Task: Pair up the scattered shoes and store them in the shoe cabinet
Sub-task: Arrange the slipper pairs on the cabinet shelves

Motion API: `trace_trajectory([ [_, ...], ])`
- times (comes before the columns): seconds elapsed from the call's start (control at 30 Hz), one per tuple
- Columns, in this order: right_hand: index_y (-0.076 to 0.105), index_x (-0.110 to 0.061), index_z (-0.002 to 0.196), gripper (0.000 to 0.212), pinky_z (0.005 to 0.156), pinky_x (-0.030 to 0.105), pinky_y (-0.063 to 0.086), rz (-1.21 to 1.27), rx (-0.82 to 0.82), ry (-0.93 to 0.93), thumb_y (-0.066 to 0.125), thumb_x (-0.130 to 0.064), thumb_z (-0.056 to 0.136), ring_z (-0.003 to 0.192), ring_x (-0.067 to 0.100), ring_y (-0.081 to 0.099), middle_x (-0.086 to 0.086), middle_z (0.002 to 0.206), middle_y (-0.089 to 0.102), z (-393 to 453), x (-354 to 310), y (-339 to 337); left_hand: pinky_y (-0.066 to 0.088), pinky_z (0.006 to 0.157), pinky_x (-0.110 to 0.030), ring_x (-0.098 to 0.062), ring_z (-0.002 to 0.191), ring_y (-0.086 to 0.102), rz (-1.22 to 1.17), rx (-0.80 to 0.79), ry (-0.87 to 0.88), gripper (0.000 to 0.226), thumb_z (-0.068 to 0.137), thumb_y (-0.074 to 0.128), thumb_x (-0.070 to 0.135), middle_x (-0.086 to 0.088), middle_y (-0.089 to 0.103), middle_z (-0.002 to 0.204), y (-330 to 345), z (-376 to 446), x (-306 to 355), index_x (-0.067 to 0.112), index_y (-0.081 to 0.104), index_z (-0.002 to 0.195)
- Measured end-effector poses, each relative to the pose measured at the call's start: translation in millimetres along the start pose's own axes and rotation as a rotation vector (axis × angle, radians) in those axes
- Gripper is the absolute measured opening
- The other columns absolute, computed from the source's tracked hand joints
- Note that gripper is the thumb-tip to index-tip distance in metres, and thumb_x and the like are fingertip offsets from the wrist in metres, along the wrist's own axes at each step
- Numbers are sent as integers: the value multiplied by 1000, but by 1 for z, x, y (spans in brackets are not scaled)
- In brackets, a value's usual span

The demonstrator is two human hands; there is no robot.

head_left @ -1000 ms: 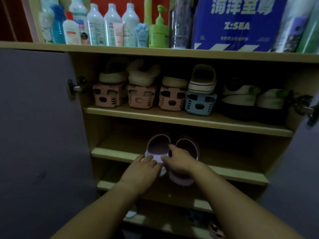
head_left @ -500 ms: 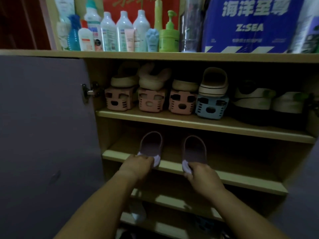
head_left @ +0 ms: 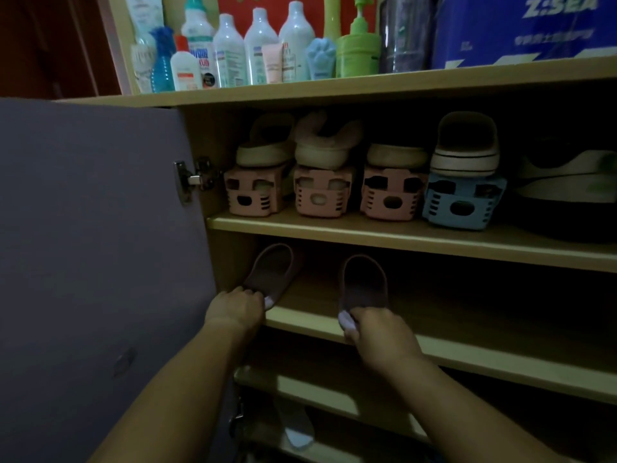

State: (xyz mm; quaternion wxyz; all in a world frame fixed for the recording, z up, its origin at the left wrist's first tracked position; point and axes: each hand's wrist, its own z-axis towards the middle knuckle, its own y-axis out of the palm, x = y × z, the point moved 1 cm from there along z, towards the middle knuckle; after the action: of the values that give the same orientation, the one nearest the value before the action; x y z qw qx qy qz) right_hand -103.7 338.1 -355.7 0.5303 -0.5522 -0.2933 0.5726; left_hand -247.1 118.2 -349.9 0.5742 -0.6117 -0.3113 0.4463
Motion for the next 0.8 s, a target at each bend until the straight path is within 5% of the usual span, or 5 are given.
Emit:
trace_trajectory([
  [0.37,68,-26,103,22,67,33,37,-60,196,-33,56,-44,97,93,24,61,1,97,68,39,-110,56,49,91,-38,-26,118,47,-77,64,79,35,100,44,19,-8,56,126,21,9,-10,21,51,135],
  [0.6,46,-30,138,39,107,56,25,-52,2,-119,50,-31,99,127,25,43,-4,138,52,37,-104,59,22,120,-43,-35,145,21,-154,-86,13,60,102,38,24,-17,25,158,15,1,-7,13,18,158],
  [0.67,32,-26,151,57,116,55,17,-11,52,-190,50,-34,98,140,26,31,-5,154,37,26,-89,54,14,124,-44,-33,153,8,-244,150,-18,71,98,43,19,-17,11,165,17,-27,5,11,11,160],
  [0.73,44,-17,145,54,118,46,25,-6,330,-266,54,-25,92,137,26,38,2,147,46,-2,-71,52,26,120,-44,-31,148,27,-432,457,-9,71,89,50,8,-16,28,161,40,-73,28,7,26,156],
  [0.8,56,-14,129,45,108,41,40,43,495,-238,56,-20,85,122,25,48,5,130,55,-49,-47,66,39,110,-41,-30,133,47,-630,481,-58,62,86,47,15,-12,48,146,81,-134,55,8,45,147],
])
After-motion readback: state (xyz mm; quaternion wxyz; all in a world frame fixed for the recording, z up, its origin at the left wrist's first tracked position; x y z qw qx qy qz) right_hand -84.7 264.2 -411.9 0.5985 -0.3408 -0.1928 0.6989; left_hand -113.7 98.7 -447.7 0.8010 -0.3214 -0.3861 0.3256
